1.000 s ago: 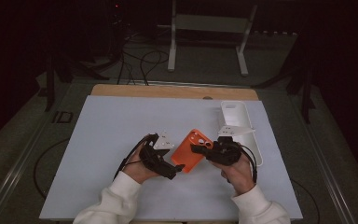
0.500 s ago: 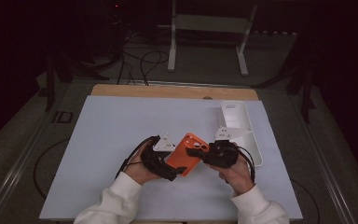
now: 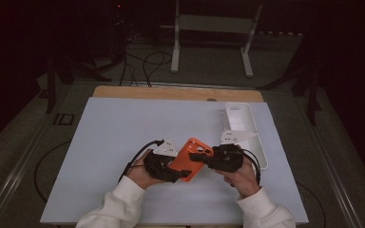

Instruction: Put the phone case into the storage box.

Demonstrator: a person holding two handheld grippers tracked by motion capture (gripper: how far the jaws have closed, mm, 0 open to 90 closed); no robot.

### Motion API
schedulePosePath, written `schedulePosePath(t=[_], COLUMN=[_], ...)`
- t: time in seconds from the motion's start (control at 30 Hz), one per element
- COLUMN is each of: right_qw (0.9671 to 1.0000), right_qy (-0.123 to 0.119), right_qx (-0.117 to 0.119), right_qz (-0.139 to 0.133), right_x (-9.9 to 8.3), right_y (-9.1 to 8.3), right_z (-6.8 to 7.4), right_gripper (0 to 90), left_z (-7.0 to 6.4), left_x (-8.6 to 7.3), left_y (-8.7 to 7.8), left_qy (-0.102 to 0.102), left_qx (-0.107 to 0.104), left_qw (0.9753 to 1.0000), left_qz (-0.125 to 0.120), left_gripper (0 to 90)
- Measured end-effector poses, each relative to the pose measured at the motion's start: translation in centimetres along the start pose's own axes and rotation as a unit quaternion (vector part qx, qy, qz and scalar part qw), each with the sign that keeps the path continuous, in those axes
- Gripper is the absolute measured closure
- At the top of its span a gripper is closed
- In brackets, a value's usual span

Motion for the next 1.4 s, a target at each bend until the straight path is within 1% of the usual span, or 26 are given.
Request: schedulePosePath(t=[0.1, 0.17, 0.23, 0.37, 0.4, 0.47, 0.6, 0.77, 0.9, 0.97, 1.0, 1.07, 1.1, 1.23, 1.3, 1.4], right_qw=[0.9999, 0.9998, 0.9997, 0.9993, 0.9991, 0.9991, 0.9995, 0.9998, 0.9999, 0.9998, 0.9998, 0.9995, 0.9992, 0.9988, 0.998, 0.9975], right_qy=[-0.001, -0.004, -0.005, 0.003, 0.007, 0.006, 0.0, 0.004, 0.01, 0.007, 0.007, 0.008, 0.007, 0.005, 0.002, 0.006], right_qx=[0.01, 0.017, 0.023, 0.037, 0.042, 0.041, 0.031, 0.02, -0.001, -0.015, -0.017, -0.029, -0.036, -0.046, -0.061, -0.069], right_qz=[0.002, 0.001, 0.0, -0.002, -0.003, 0.0, 0.003, 0.005, 0.009, 0.01, 0.01, 0.013, 0.014, 0.015, 0.018, 0.017], right_x=[-0.1, -0.1, -0.1, -0.1, -0.1, -0.2, -0.2, -0.1, -0.1, -0.1, -0.1, -0.1, -0.2, -0.1, -0.1, 0.0], right_y=[0.0, 0.0, -0.1, -0.4, -0.4, -0.3, -0.2, 0.0, 0.0, 0.1, 0.1, 0.1, 0.1, 0.0, 0.0, -0.1], right_z=[0.2, 0.3, 0.3, 0.1, 0.1, -0.1, -0.1, -0.2, -0.5, -0.6, -0.7, -0.8, -0.8, -0.9, -1.0, -1.0], right_gripper=[85.0, 84.9, 84.5, 82.9, 81.2, 76.8, 70.5, 63.7, 57.0, 53.5, 51.8, 45.2, 43.7, 39.0, 34.2, 28.7], left_z=[-0.3, -0.4, -0.6, -0.8, -0.9, -0.8, -0.7, -0.5, -0.3, -0.1, -0.1, 0.1, 0.1, 0.4, 0.5, 0.7], left_x=[-0.1, -0.2, -0.2, -0.2, -0.2, -0.2, -0.2, -0.1, -0.1, -0.1, 0.0, 0.0, 0.0, 0.1, 0.1, 0.1], left_y=[0.0, -0.1, -0.2, -0.5, -0.4, -0.4, -0.3, -0.5, -0.6, -0.7, -0.7, -0.8, -0.8, -0.9, -0.9, -1.0], left_qy=[-0.002, 0.0, 0.003, 0.004, 0.004, 0.004, 0.004, 0.005, 0.006, 0.005, 0.005, 0.005, 0.006, 0.003, 0.002, 0.001], left_qx=[-0.016, -0.025, -0.032, -0.048, -0.051, -0.05, -0.041, -0.026, -0.014, -0.007, -0.004, 0.001, 0.005, 0.018, 0.022, 0.029], left_qw=[0.9999, 0.9997, 0.9995, 0.9988, 0.9986, 0.9987, 0.999, 0.9995, 0.9997, 0.9997, 0.9997, 0.9997, 0.9997, 0.9995, 0.9994, 0.9992], left_qz=[0.002, 0.002, -0.002, -0.011, -0.012, -0.011, -0.014, -0.018, -0.02, -0.021, -0.023, -0.024, -0.024, -0.028, -0.028, -0.028], left_gripper=[57.9, 61.9, 66.4, 74.4, 76.2, 80.5, 85.3, 85.6, 85.8, 85.8, 85.9, 85.8, 85.8, 85.8, 85.8, 85.8])
Point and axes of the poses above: each handheld gripper's, and its own axes: y roughly forward along the jaws, x roughly out of its top, z roughly to its left, the point moved 9 cm from there along y, roughly forward along the jaws, and after that the axes turned 1 degree about y, right-handed, at the moved point
